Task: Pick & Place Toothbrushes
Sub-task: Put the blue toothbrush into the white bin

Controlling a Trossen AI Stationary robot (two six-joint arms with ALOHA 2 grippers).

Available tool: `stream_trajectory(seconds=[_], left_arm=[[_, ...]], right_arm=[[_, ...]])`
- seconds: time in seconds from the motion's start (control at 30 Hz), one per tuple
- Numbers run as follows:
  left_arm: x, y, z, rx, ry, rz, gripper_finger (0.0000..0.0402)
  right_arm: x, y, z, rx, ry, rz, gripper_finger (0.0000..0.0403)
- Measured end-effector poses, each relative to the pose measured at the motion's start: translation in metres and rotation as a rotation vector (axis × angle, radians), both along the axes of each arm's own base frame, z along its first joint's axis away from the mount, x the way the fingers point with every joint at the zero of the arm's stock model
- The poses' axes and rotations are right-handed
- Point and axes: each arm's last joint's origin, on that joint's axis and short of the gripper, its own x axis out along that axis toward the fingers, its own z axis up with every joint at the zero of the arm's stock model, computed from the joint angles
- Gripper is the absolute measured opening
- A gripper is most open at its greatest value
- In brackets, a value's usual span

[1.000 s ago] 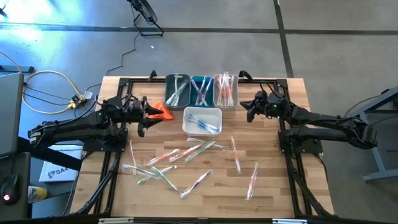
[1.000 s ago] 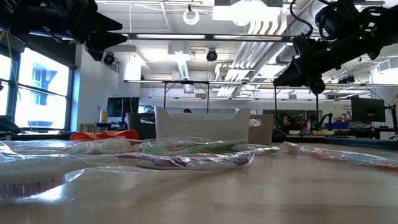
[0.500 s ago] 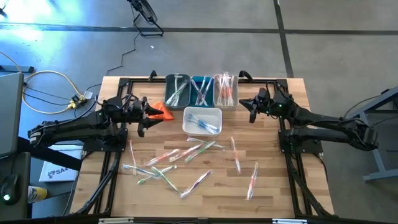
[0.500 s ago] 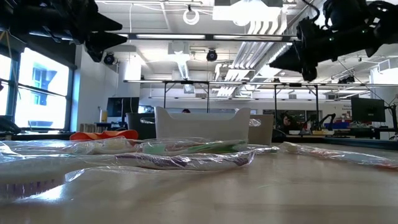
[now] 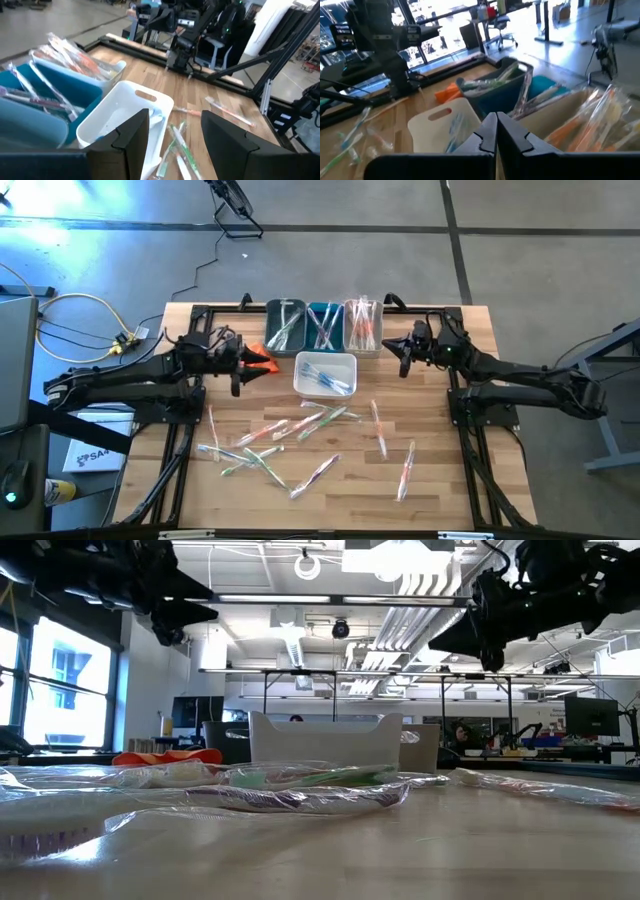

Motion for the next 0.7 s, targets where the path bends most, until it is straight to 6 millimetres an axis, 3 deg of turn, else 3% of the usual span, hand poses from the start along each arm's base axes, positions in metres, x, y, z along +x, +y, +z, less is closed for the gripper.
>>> stream_trajectory(seconds=[0.33,0.7], left_arm=[[0.002,-0.001,0.011,-0.101,0.116,-0.028,0.0177],[0.01,-0.042,0.016,-0.108,0.264,-0.117,0.0177]], right_arm=[[0.004,-0.002,-0.009,0.014,0.069,0.005,0.0002],[0.005,-0.002,-0.01,0.003,0.075,0.007,0.0002]])
